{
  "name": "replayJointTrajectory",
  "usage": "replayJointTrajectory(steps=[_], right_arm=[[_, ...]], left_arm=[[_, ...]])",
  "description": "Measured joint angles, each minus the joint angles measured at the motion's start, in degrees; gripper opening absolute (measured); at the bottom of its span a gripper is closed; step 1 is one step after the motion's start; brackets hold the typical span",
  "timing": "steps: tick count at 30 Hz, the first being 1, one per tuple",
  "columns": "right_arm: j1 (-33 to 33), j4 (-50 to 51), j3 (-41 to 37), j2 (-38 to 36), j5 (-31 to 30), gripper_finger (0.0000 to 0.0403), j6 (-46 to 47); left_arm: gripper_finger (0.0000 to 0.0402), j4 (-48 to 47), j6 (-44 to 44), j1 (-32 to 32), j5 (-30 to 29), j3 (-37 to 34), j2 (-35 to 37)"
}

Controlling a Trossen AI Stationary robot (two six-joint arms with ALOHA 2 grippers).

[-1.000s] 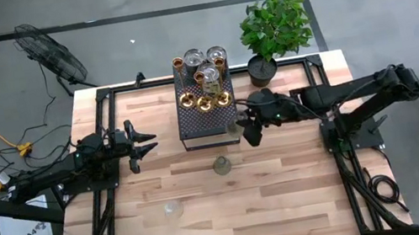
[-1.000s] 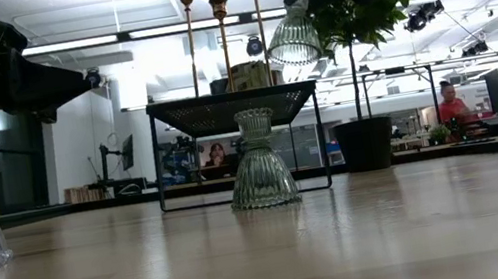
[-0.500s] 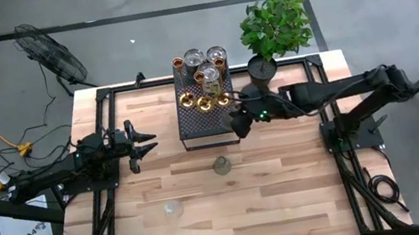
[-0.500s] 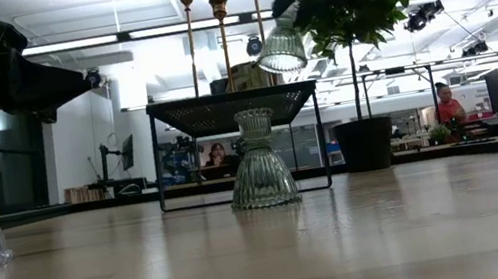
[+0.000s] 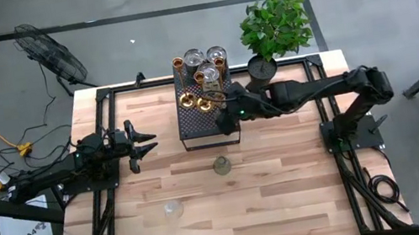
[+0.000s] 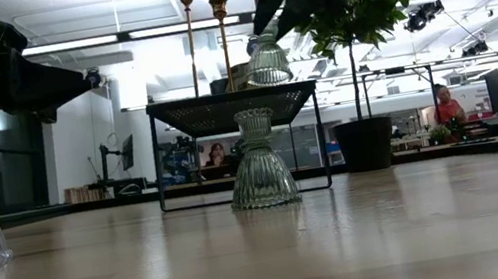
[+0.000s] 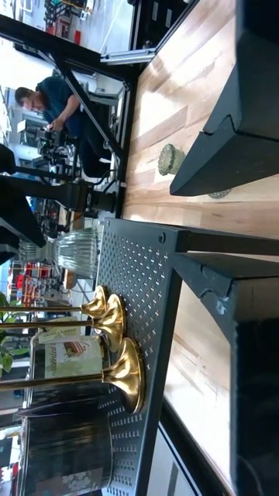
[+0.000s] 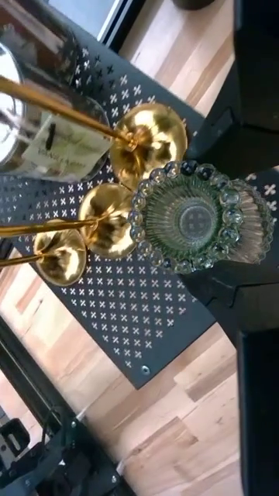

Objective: Pick & Place candle stick holders
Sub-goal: Put the bottom-right green transparent candle holder on the shelf

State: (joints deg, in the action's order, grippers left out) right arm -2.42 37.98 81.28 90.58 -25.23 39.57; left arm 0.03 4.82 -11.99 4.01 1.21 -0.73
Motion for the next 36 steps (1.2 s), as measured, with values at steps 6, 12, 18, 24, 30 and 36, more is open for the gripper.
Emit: replayJointTrajectory(steps=[6, 12, 18, 24, 30, 36], right_arm=[[-0.70, 2.50, 0.11, 1.59, -0.83, 0.0135, 1.58], [-0.72, 2.30, 0.11, 2.06, -2.17, 0.0135, 0.96], [-0.72, 2.03, 0.08, 2.58, -2.02, 0.0135, 0.92], [-0.72, 2.15, 0.08, 2.61, -2.34, 0.0134, 0.70], [-0.72, 2.33, 0.08, 2.63, -2.27, 0.0136, -1.17], [-0.70, 2.32, 0.08, 2.63, -1.61, 0.0134, -2.23]], left_arm=[[0.0125, 0.00, 0.00, 0.00, -0.01, -0.02, 0.02], [0.0125, 0.00, 0.00, 0.02, -0.04, -0.02, 0.02], [0.0125, 0.00, 0.00, 0.02, -0.09, -0.02, 0.02], [0.0125, 0.00, 0.00, 0.01, -0.11, 0.00, 0.01], [0.0125, 0.00, 0.00, 0.00, -0.11, -0.02, 0.00], [0.0125, 0.00, 0.00, 0.01, -0.12, -0.02, 0.01]])
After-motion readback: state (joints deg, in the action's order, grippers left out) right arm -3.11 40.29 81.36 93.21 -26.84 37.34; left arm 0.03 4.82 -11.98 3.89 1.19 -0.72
